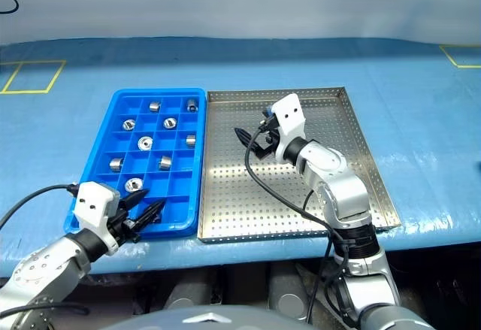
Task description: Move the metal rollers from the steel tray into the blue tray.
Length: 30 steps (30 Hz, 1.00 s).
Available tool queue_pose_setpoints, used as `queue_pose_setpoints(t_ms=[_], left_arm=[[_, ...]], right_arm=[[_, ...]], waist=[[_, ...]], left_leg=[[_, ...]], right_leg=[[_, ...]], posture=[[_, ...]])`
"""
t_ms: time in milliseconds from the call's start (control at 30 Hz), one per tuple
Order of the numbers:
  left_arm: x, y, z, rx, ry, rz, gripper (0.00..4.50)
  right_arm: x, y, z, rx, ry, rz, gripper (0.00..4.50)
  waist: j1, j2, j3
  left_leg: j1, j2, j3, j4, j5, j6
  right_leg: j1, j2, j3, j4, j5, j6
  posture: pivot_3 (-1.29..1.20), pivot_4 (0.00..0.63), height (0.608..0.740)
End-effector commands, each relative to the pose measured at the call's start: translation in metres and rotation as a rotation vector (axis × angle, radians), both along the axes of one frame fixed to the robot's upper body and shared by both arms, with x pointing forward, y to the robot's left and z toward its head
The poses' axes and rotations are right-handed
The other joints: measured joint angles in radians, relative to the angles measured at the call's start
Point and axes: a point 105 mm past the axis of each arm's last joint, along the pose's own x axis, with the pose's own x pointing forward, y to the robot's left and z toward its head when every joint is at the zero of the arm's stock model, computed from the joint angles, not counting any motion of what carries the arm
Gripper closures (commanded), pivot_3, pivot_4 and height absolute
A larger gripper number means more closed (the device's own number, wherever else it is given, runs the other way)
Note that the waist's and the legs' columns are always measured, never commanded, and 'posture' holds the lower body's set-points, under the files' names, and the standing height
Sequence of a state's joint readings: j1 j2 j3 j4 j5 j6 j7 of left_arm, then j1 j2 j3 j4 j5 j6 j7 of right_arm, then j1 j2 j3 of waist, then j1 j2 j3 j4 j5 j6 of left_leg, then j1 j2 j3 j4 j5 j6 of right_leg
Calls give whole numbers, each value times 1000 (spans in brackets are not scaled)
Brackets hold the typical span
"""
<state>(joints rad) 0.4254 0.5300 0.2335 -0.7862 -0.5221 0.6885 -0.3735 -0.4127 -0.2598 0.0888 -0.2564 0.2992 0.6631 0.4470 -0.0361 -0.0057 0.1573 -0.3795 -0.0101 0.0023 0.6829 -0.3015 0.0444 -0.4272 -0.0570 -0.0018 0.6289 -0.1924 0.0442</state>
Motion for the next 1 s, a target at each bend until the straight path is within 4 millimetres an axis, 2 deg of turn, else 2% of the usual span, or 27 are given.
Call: queue_pose_setpoints(t_ms=[33,100,200,333,533,800,1000], left_arm=[[5,-15,24,-86,-109,-63,1941],[8,-27,32,-143,-143,-110,1941],[17,-54,41,-223,-184,-222,1941],[37,-86,41,-242,-211,-315,1941],[52,-124,35,-216,-226,-463,1941],[54,-168,31,-206,-276,-629,1941],[46,-181,26,-212,-260,-705,1941]], right_arm=[[-1,-2,18,-11,-78,-15,0],[1,-9,16,-44,-84,-47,0],[2,-31,8,-138,-82,-142,0],[-9,-54,0,-176,-43,-191,0],[-33,-90,-16,-238,46,-293,0],[-58,-133,-37,-240,168,-434,0],[-61,-141,-49,-192,224,-478,0]], waist=[[0,0,0],[4,0,0],[14,0,0],[11,0,-1],[-23,0,-1],[-81,0,-1],[-139,1,-1]], left_leg=[[0,0,0,0,0,0],[0,0,0,0,0,0],[0,-1,0,1,0,0],[0,-1,0,1,0,0],[0,-1,3,1,-1,3],[0,-1,7,3,-3,5],[1,0,11,6,-4,8]], right_leg=[[0,0,0,0,0,0],[0,0,0,0,0,0],[1,-1,0,0,0,0],[2,-1,0,-1,1,1],[1,0,2,-2,3,5],[1,2,8,-2,5,10],[1,5,16,-1,5,11]], posture=[[-42,150,740],[-52,150,740],[-52,150,740],[-129,150,740],[-221,150,740],[-330,150,740],[-350,150,740]])
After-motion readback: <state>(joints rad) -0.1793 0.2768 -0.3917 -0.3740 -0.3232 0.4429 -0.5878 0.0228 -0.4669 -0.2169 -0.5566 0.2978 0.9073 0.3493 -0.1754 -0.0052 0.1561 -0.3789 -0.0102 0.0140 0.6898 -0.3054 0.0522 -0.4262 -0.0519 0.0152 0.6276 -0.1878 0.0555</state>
